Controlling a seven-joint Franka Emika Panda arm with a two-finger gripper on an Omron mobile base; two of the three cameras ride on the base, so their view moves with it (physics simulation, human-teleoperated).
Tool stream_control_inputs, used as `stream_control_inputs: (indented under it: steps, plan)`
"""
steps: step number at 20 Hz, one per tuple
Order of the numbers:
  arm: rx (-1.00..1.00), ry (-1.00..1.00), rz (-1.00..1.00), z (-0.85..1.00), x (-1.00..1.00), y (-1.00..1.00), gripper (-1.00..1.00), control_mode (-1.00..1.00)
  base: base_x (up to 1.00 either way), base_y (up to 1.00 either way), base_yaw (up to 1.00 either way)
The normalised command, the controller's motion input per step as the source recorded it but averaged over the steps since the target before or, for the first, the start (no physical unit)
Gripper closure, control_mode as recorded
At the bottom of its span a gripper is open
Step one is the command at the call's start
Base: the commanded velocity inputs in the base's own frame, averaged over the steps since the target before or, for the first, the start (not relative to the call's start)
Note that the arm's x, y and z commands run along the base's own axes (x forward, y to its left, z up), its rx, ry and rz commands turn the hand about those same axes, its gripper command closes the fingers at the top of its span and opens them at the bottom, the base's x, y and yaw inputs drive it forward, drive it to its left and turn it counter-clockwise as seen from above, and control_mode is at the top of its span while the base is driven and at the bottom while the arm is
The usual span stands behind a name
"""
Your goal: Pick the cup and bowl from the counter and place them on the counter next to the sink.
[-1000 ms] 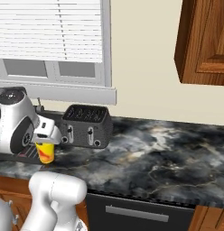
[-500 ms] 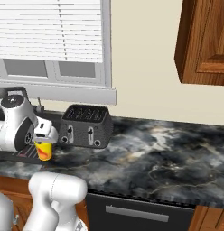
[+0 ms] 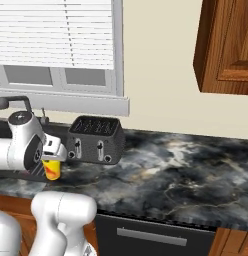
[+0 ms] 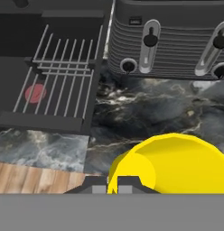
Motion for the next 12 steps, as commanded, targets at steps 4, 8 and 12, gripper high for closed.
stream_control_inputs:
  steps: [4, 8, 12]
  plan:
    - [0.00, 0.00, 0.00, -0.34, 0.05, 0.01, 1.00, -1.00, 0.00, 0.00, 0.00]
    - [0.00, 0.00, 0.00, -0.43, 0.09, 0.09, 1.00, -1.00, 0.00, 0.00, 0.00]
    - [0.00, 0.00, 0.00, -0.37, 0.16, 0.11, 1.00, -1.00, 0.00, 0.00, 0.00]
